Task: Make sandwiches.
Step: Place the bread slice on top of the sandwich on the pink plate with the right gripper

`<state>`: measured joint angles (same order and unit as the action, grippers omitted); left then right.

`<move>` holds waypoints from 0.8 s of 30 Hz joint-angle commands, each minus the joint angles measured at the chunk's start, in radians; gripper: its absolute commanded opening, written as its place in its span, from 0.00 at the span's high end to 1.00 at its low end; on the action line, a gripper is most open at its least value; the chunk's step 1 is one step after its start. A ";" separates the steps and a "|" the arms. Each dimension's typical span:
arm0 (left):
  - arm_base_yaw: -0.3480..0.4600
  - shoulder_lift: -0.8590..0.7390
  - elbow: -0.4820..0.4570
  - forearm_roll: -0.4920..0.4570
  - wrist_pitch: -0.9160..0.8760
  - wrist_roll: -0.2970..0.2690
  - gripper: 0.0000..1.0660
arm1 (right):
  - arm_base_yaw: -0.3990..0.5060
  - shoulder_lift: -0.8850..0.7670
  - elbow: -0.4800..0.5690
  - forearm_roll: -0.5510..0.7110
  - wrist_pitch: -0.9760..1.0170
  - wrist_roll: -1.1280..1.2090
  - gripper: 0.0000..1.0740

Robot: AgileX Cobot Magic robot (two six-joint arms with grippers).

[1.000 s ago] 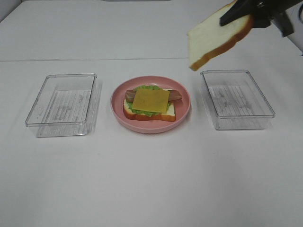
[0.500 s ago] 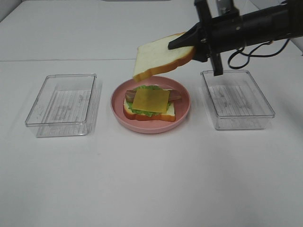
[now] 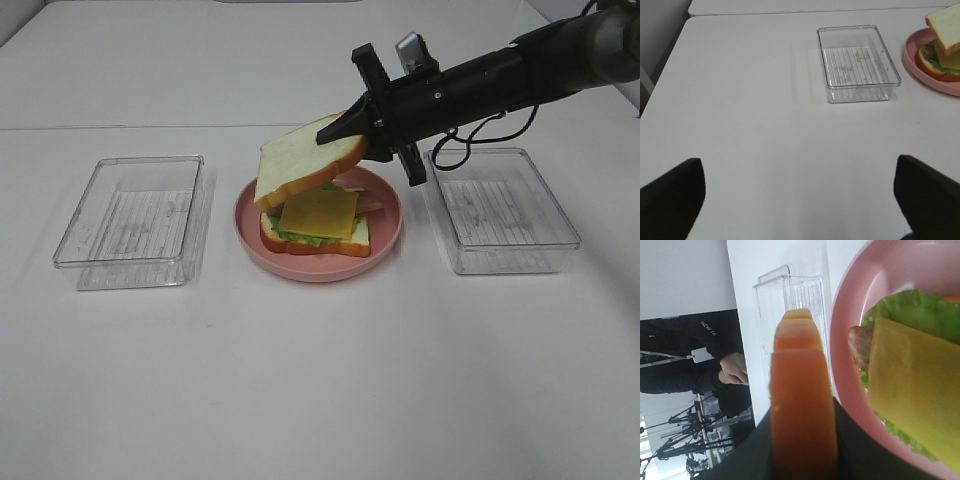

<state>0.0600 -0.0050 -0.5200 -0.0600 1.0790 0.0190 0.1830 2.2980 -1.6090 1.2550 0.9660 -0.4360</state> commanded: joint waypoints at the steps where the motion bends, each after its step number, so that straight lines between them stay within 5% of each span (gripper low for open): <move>1: -0.002 -0.019 0.003 -0.007 -0.003 -0.005 0.12 | 0.027 0.038 -0.049 0.007 0.010 0.006 1.00; 21: -0.002 -0.019 0.003 -0.007 -0.003 -0.005 0.12 | 0.023 0.063 -0.062 -0.187 -0.049 0.084 1.00; 23: -0.002 -0.019 0.003 -0.007 -0.003 -0.005 0.12 | 0.023 0.062 -0.077 -0.201 -0.042 0.097 0.83; 24: -0.002 -0.019 0.003 -0.007 -0.003 -0.005 0.12 | 0.023 0.062 -0.077 -0.201 -0.042 0.097 0.83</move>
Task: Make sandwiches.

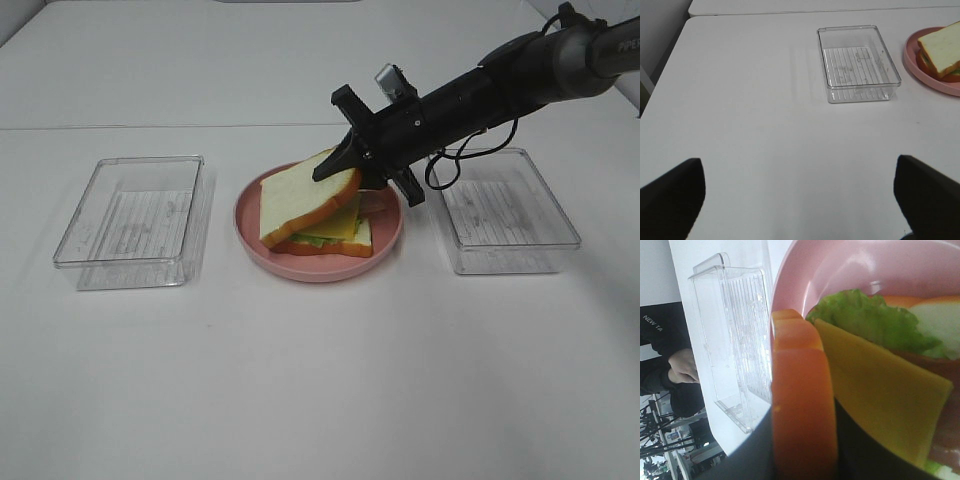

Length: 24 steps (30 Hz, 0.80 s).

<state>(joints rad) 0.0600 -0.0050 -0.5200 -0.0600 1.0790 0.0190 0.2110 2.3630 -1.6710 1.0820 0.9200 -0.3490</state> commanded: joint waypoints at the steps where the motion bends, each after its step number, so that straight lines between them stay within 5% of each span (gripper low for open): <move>1: -0.002 -0.019 0.003 -0.007 -0.003 -0.005 0.12 | -0.005 -0.004 -0.023 -0.033 0.010 0.015 0.73; 2: -0.002 -0.019 0.003 -0.007 -0.003 -0.005 0.12 | -0.005 -0.008 -0.035 -0.053 0.015 0.036 0.53; 5: -0.002 -0.019 0.003 -0.007 -0.003 -0.005 0.12 | -0.005 -0.015 -0.043 -0.070 0.018 0.047 0.42; 6: -0.002 -0.019 0.003 -0.007 -0.003 -0.005 0.12 | -0.005 -0.031 -0.047 -0.113 0.017 0.050 0.27; 7: -0.002 -0.019 0.003 -0.007 -0.003 -0.005 0.12 | -0.005 -0.050 -0.047 -0.155 0.017 0.058 0.24; 24: -0.002 -0.019 0.003 -0.007 -0.003 -0.005 0.12 | -0.005 -0.296 -0.047 -0.680 0.023 0.277 0.19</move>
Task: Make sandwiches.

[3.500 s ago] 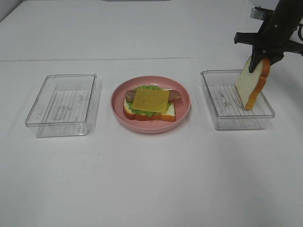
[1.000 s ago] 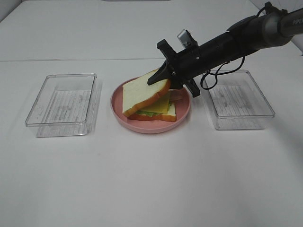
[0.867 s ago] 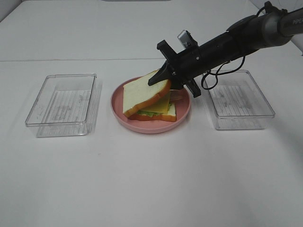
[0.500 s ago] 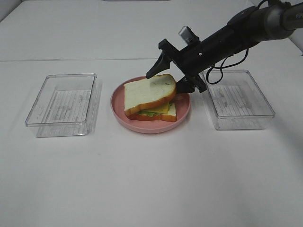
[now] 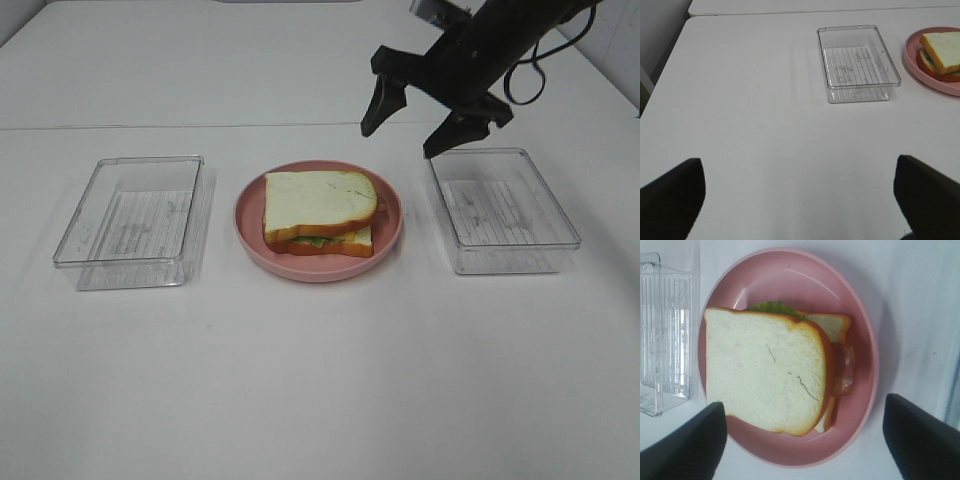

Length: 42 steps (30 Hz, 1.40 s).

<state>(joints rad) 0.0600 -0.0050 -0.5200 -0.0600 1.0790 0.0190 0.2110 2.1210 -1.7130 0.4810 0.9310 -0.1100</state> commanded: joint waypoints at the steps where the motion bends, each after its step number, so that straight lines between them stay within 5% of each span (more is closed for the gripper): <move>1: -0.002 -0.019 0.003 -0.007 -0.003 -0.005 0.12 | -0.005 -0.054 -0.005 -0.079 0.012 0.038 0.19; 5: -0.002 -0.019 0.003 -0.007 -0.003 -0.005 0.12 | -0.008 -0.141 -0.005 -0.367 0.085 0.162 0.11; 10: -0.002 -0.019 0.003 -0.007 -0.003 -0.005 0.12 | -0.100 -0.161 -0.005 -0.521 0.207 0.179 0.12; 15: -0.002 -0.019 0.003 -0.007 -0.003 -0.005 0.12 | -0.236 -0.170 -0.005 -0.466 0.293 0.154 0.13; 19: -0.002 -0.019 0.003 -0.007 -0.003 -0.005 0.12 | -0.258 -0.215 0.046 -0.436 0.317 0.130 0.13; 22: -0.002 -0.019 0.003 -0.007 -0.003 -0.005 0.12 | -0.258 -0.340 0.188 -0.417 0.266 0.126 0.13; 23: -0.002 -0.019 0.003 -0.007 -0.003 -0.005 0.12 | -0.258 -0.446 0.315 -0.405 0.214 0.123 0.13; 24: -0.002 -0.019 0.003 -0.007 -0.003 -0.005 0.12 | -0.258 -0.446 0.315 -0.405 0.214 0.123 0.13; 26: -0.002 -0.019 0.003 -0.007 -0.003 -0.005 0.12 | -0.258 -0.654 0.541 -0.382 0.122 0.122 0.13; 27: -0.002 -0.019 0.003 -0.007 -0.003 -0.005 0.12 | -0.258 -0.654 0.541 -0.382 0.122 0.122 0.13; 28: -0.002 -0.019 0.003 -0.007 -0.003 -0.005 0.12 | -0.258 -0.817 0.664 -0.360 0.070 0.122 0.14; 31: -0.002 -0.019 0.003 -0.007 -0.003 -0.005 0.12 | -0.258 -1.047 0.819 -0.352 0.041 0.118 0.14; 35: -0.002 -0.019 0.003 -0.007 -0.003 -0.005 0.12 | -0.258 -1.273 0.941 -0.340 0.061 0.130 0.14; 38: -0.002 -0.019 0.003 -0.008 -0.003 -0.005 0.12 | -0.258 -1.629 1.068 -0.344 0.103 0.156 0.14; 42: -0.002 -0.019 0.003 -0.008 -0.003 -0.005 0.12 | -0.258 -1.785 1.119 -0.363 0.136 0.159 0.14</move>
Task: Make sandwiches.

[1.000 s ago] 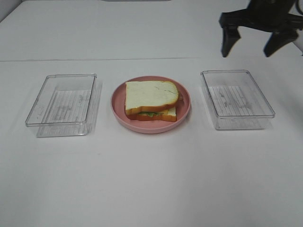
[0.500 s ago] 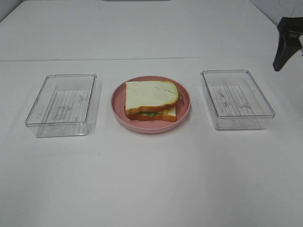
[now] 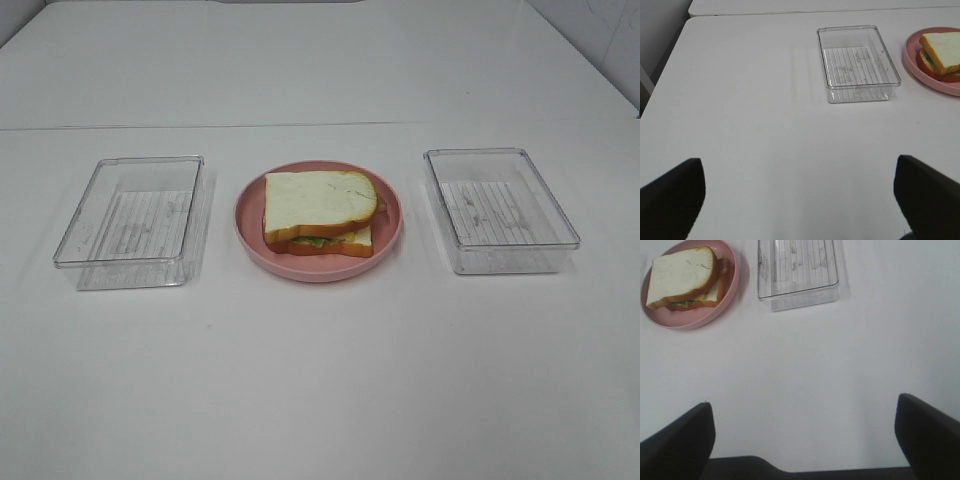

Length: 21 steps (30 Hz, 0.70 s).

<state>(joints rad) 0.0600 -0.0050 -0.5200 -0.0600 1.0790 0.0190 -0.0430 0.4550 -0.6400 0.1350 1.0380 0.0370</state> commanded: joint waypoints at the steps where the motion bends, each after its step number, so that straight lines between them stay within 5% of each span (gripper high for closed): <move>1: -0.002 -0.019 0.003 -0.008 -0.003 -0.005 0.12 | -0.004 -0.154 0.061 -0.023 0.044 0.012 0.14; 7: -0.002 -0.019 0.003 -0.009 -0.003 -0.005 0.12 | 0.039 -0.330 0.161 -0.043 0.059 0.009 0.14; 21: -0.002 -0.015 0.003 -0.013 -0.003 -0.004 0.12 | 0.078 -0.487 0.191 -0.072 0.062 0.012 0.14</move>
<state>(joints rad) 0.0600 -0.0050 -0.5200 -0.0640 1.0790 0.0190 0.0380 -0.0020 -0.4520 0.0700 1.1040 0.0450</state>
